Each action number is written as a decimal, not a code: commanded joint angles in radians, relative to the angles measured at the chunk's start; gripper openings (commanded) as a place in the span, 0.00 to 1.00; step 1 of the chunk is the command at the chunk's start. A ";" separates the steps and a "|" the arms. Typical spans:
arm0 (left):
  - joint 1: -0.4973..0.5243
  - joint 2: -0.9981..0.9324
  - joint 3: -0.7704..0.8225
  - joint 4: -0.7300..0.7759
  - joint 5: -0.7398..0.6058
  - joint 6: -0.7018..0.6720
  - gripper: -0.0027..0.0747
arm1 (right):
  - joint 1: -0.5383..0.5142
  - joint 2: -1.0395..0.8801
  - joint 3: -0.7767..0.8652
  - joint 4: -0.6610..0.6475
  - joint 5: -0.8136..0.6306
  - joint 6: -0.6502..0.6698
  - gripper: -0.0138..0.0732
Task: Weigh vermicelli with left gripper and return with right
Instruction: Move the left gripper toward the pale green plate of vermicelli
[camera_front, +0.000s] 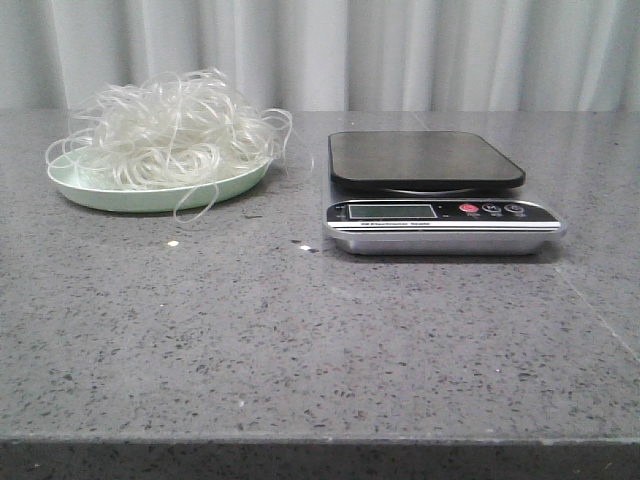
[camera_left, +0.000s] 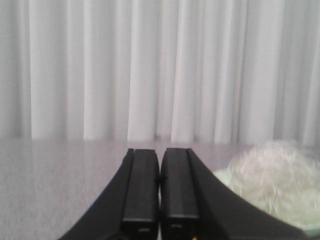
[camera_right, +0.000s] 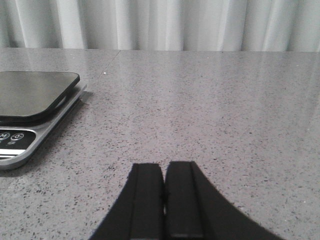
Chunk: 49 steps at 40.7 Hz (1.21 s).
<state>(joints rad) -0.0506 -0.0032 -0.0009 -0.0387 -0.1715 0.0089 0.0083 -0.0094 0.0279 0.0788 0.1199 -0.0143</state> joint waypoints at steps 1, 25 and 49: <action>-0.001 -0.015 -0.064 -0.006 -0.101 -0.009 0.21 | -0.005 -0.017 -0.008 -0.013 -0.085 -0.002 0.33; -0.003 0.564 -0.719 -0.006 0.202 -0.009 0.21 | -0.005 -0.017 -0.008 -0.013 -0.086 -0.002 0.33; -0.241 0.954 -0.981 -0.006 0.529 -0.009 0.70 | -0.005 -0.017 -0.008 -0.013 -0.078 -0.002 0.33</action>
<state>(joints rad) -0.2665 0.9175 -0.8900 -0.0387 0.3339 0.0089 0.0083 -0.0094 0.0279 0.0788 0.1199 -0.0143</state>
